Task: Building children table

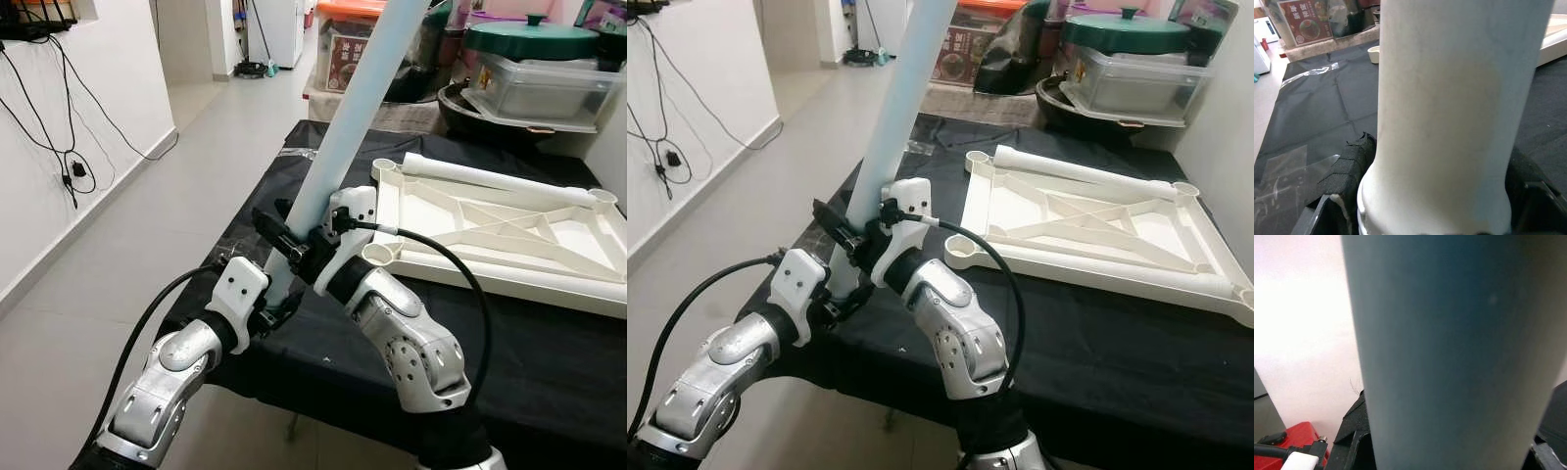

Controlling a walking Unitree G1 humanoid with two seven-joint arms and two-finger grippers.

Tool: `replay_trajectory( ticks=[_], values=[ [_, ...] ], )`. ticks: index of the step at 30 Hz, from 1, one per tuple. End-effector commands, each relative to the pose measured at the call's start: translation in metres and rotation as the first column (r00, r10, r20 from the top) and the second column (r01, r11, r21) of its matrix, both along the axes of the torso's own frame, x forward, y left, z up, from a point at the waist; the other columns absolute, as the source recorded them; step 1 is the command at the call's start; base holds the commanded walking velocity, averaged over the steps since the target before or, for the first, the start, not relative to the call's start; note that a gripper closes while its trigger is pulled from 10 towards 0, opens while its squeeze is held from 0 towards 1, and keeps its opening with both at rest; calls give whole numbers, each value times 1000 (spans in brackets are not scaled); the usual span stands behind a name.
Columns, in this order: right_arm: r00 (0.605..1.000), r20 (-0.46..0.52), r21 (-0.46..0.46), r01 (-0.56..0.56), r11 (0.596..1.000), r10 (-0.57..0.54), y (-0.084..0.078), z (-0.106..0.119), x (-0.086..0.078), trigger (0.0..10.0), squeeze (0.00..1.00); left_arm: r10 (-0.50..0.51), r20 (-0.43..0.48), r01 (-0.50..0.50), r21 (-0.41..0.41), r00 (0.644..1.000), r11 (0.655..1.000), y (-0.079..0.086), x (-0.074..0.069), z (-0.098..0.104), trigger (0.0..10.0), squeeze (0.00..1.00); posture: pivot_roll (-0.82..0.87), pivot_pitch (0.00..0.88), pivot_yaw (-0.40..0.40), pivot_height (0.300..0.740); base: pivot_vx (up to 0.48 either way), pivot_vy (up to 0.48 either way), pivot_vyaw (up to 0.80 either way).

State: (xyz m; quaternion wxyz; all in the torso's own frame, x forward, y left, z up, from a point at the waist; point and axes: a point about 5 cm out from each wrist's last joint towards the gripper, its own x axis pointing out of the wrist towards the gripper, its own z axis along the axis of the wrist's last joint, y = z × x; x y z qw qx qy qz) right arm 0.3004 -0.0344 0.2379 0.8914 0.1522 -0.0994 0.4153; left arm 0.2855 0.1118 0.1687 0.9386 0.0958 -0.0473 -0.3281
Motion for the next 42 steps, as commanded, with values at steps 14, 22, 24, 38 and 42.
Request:
replay_trajectory(
  ticks=[14,22,24,38,42],
  values=[
    [972,0,-2,-233,972,233,-7,6,-7,10000,0,-192,-151,197,14,970,980,9,-25,-16,10000,0,73,40,-60,740,0,0,0],
    [955,5,-62,-295,954,296,-7,1,-13,10000,0,-228,-173,231,1,958,973,9,-28,-17,10000,0,67,41,-60,740,0,0,0],
    [954,5,-69,-298,952,299,-6,-1,-15,10000,0,-230,-175,233,-6,957,973,8,-28,-17,10000,0,67,41,-60,740,0,0,0],
    [997,-64,-156,-59,986,49,-4,-19,3,10000,0,-69,-135,84,110,988,990,0,-15,-21,10000,0,68,41,-60,740,0,0,0],
    [997,-75,-127,6,992,-16,-7,-17,8,10000,0,-62,-139,80,122,988,989,-8,-16,-24,10000,0,67,43,-60,740,0,0,0]
  ],
)
